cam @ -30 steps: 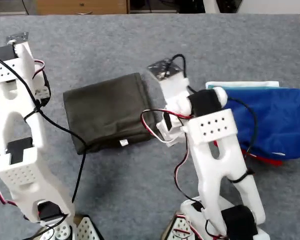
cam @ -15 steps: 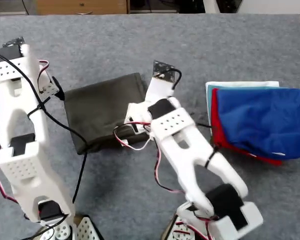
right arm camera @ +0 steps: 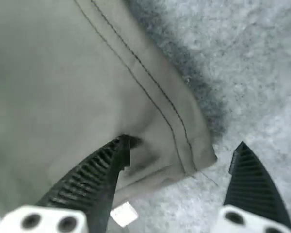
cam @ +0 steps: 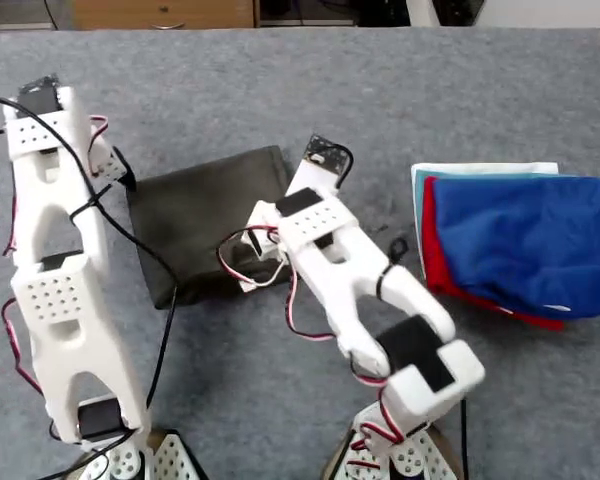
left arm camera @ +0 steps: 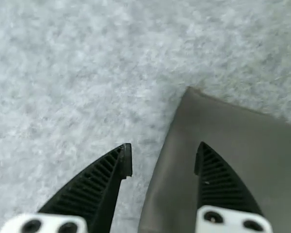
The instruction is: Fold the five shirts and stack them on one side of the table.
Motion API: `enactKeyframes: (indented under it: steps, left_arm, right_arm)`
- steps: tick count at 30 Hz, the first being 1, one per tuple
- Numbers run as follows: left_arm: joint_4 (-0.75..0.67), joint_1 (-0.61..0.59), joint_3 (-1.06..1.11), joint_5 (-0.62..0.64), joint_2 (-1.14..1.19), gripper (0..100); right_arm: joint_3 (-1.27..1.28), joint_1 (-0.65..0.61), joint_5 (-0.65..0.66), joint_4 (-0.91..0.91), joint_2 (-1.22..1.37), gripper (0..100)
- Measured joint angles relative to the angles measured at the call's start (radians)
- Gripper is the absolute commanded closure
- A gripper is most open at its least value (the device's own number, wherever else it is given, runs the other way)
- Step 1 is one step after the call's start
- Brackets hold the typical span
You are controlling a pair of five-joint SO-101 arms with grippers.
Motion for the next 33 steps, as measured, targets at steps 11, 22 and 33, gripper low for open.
enactKeyframes:
  steps: [11,22,33]
  left_arm:
    - [0.002,0.038,-0.063,0.055,0.028,78]
    - [0.003,0.038,-0.063,0.055,0.028,78]
    - [0.003,0.038,-0.063,0.046,0.028,78]
  right_arm:
    - [-0.104,0.000,-0.011,0.002,0.157,77.6]
    - [-0.106,0.005,0.018,0.005,0.157,95.7]
    - [-0.146,0.005,0.018,0.071,0.160,95.8]
